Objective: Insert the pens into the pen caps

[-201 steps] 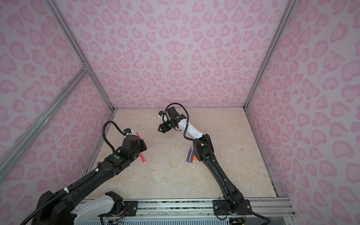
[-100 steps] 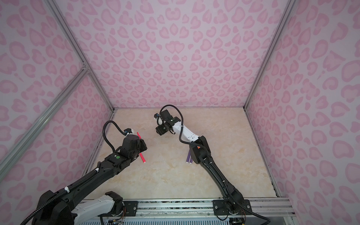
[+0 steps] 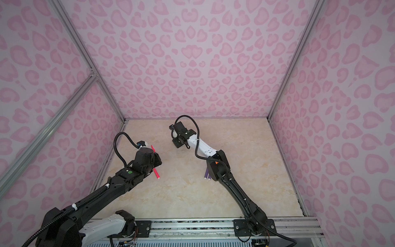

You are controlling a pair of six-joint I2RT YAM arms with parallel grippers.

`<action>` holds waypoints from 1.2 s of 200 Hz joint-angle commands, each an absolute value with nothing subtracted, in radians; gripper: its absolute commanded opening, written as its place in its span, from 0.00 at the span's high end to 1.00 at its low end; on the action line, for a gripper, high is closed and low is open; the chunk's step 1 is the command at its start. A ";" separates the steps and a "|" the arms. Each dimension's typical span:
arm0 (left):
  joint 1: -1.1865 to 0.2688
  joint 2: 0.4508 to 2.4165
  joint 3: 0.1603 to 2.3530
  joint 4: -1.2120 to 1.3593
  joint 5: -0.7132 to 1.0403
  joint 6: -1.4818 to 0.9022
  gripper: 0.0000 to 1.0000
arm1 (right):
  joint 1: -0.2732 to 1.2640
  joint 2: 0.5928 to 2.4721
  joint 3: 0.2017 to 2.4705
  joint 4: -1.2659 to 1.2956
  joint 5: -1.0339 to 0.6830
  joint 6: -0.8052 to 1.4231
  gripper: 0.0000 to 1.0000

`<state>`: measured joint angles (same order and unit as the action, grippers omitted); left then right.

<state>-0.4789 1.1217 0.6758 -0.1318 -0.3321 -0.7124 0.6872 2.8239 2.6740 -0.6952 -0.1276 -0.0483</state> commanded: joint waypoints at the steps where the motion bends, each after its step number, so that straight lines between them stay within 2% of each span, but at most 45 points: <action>1: -0.477 1.126 0.689 -0.118 -0.328 -0.718 0.97 | 0.689 2.837 2.675 -0.753 -0.122 -0.066 0.71; 56: -0.476 1.126 0.692 -0.118 -0.325 -0.718 0.97 | 0.698 2.813 2.638 -0.759 -0.137 -0.065 0.89; 72: -0.476 1.126 0.691 -0.117 -0.322 -0.718 0.97 | 0.711 2.772 2.576 -0.778 -0.142 -0.065 0.92; 78: -0.476 1.126 0.691 -0.119 -0.321 -0.719 0.97 | 0.718 2.741 2.532 -0.773 -0.149 -0.061 0.95; 102: -0.476 1.123 0.690 -0.119 -0.315 -0.722 0.97 | 0.756 2.552 2.163 -0.608 -0.135 -0.043 0.96; 120: -0.476 1.116 0.685 -0.118 -0.316 -0.724 0.97 | 0.783 2.406 1.898 -0.457 -0.156 -0.023 0.95; 169: -0.476 1.094 0.677 -0.118 -0.324 -0.725 0.97 | 0.833 2.139 1.414 -0.248 -0.142 0.054 0.95; 216: -0.476 1.110 0.674 -0.114 -0.311 -0.738 0.97 | 0.874 1.988 1.164 -0.115 -0.152 0.094 0.93; 225: -0.476 1.114 0.674 -0.112 -0.311 -0.740 0.97 | 0.880 1.982 1.157 -0.113 -0.138 0.095 0.88; 240: -0.476 1.124 0.676 -0.112 -0.314 -0.741 0.97 | 0.885 1.983 1.155 -0.120 -0.105 0.096 0.70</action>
<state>-0.4778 1.1122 0.6762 -0.1314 -0.3107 -0.7315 0.8764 1.9778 1.1725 -0.0986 -0.1562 0.0788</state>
